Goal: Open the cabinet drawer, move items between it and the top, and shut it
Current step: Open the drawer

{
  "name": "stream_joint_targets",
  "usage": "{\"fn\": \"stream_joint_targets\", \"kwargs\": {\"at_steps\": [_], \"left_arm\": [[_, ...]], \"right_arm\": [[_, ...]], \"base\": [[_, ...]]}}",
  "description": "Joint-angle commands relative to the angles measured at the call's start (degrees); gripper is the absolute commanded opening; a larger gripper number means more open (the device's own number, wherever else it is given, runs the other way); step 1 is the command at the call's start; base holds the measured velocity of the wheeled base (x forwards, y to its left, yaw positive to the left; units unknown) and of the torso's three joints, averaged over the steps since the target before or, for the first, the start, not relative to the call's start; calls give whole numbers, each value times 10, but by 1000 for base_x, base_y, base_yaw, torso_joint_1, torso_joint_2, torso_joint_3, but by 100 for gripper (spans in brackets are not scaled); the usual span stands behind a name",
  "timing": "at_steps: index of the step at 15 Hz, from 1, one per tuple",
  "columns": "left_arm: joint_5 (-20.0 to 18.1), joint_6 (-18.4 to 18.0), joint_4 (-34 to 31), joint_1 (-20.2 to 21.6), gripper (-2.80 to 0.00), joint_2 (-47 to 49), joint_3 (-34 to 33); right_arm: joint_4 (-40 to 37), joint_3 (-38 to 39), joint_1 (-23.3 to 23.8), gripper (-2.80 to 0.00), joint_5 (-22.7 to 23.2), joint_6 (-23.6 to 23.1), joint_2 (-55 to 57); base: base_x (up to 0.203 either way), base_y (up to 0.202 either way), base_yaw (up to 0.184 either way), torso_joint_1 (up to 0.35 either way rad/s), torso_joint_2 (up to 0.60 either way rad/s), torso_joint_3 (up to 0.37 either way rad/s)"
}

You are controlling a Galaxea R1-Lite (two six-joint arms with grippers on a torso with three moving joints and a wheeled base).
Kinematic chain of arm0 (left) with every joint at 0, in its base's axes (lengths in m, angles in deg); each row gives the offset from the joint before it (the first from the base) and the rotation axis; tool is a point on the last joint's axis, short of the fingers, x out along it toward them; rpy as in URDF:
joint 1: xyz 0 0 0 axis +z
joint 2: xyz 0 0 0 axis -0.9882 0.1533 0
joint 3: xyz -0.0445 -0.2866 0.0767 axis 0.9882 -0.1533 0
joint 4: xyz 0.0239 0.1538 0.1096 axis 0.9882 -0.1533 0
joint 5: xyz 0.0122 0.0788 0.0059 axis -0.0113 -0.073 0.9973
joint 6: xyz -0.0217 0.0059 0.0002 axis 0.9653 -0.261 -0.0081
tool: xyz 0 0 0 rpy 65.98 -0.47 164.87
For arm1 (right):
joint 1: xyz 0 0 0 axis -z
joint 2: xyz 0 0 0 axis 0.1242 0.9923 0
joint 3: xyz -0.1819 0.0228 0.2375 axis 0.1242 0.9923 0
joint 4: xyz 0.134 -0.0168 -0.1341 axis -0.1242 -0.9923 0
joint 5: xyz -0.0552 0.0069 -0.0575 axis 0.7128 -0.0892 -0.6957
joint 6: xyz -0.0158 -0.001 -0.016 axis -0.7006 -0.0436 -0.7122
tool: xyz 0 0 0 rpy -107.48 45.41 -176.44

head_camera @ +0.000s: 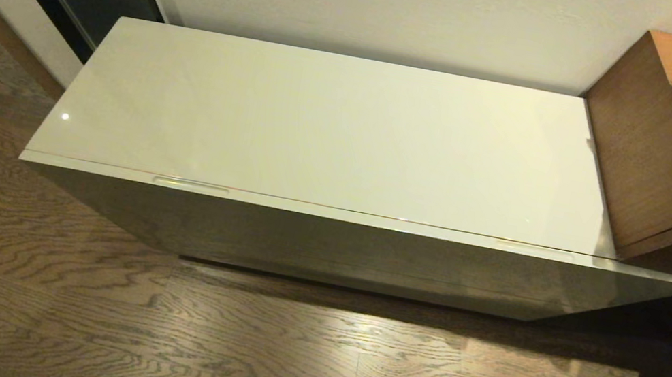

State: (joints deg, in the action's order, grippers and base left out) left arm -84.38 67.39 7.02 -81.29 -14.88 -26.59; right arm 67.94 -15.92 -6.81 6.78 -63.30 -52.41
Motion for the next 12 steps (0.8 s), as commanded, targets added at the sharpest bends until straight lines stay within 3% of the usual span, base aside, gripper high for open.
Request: {"fn": "stream_joint_targets", "kwargs": {"at_steps": [1,12], "left_arm": [[0,0,0,0,-280,1,0],[0,0,0,0,-280,1,0]], "right_arm": [[1,0,0,-280,0,0,0],[0,0,0,-280,0,0,0]], "base": [[0,0,0,0,0,0],[0,0,0,0,0,0]]}}
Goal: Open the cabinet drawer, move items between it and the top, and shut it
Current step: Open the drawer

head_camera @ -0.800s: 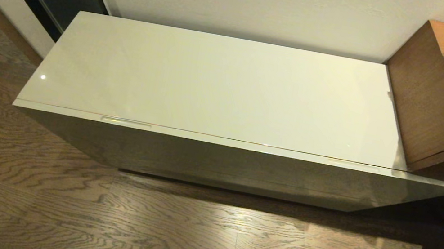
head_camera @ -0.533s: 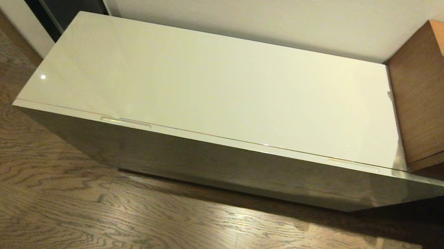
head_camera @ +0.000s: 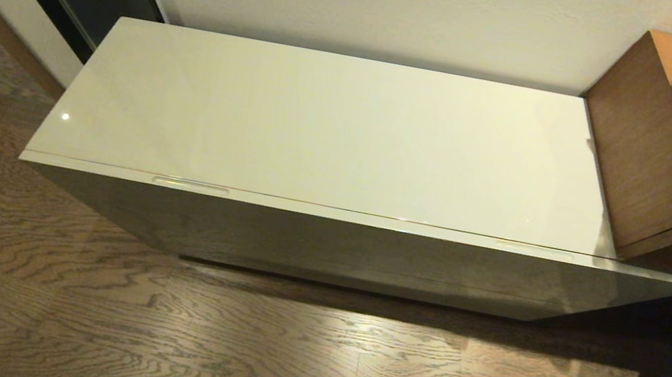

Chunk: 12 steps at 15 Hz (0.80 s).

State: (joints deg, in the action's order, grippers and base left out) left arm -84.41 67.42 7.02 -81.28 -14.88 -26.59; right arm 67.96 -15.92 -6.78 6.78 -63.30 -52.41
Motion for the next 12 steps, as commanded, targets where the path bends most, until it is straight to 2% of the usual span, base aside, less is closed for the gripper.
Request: {"fn": "stream_joint_targets", "kwargs": {"at_steps": [1,12], "left_arm": [[0,0,0,0,-280,1,0],[0,0,0,0,-280,1,0]], "right_arm": [[1,0,0,-280,0,0,0],[0,0,0,-280,-1,5,0]], "base": [[0,0,0,0,0,0],[0,0,0,0,0,0]]}}
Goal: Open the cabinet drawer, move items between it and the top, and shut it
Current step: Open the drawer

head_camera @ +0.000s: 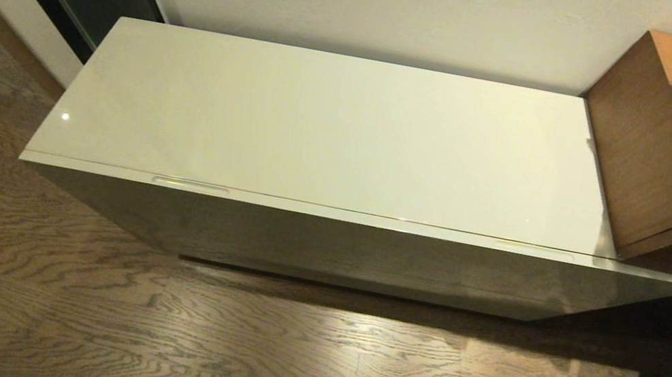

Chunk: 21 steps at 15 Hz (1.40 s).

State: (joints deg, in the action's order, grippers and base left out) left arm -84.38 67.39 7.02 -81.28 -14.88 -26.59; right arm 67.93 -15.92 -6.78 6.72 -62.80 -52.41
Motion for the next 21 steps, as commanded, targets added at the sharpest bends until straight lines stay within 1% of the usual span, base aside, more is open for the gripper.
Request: {"fn": "stream_joint_targets", "kwargs": {"at_steps": [1,21], "left_arm": [[0,0,0,0,-280,1,0],[0,0,0,0,-280,1,0]], "right_arm": [[0,0,0,-280,0,0,0],[-1,0,0,-280,0,4,0]], "base": [[0,0,0,0,0,0],[0,0,0,0,0,0]]}}
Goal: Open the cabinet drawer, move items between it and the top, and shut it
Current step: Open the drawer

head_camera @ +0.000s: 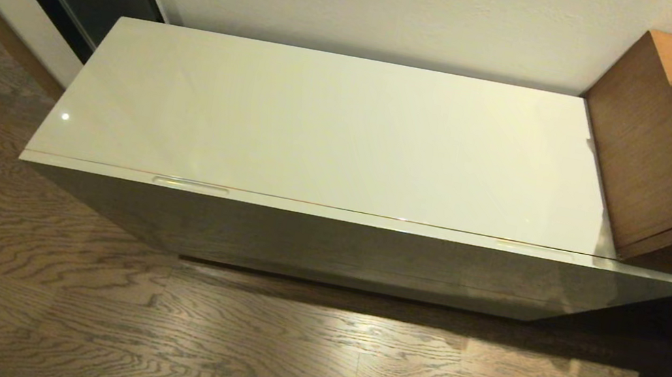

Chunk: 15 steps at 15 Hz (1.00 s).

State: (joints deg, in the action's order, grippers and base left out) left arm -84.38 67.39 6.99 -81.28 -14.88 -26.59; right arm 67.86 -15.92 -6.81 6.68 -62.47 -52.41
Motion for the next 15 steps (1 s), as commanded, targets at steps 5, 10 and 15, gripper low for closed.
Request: {"fn": "stream_joint_targets", "kwargs": {"at_steps": [5,10,15], "left_arm": [[0,0,0,0,-280,1,0],[0,0,-1,0,-280,1,0],[0,0,0,0,-280,1,0]], "right_arm": [[1,0,0,-280,2,-3,0],[-16,0,0,-280,15,-69,0],[-11,1,0,-280,10,-63,0]], "base": [[0,0,0,0,0,0],[0,0,0,0,0,0],[0,0,0,0,0,0]]}}
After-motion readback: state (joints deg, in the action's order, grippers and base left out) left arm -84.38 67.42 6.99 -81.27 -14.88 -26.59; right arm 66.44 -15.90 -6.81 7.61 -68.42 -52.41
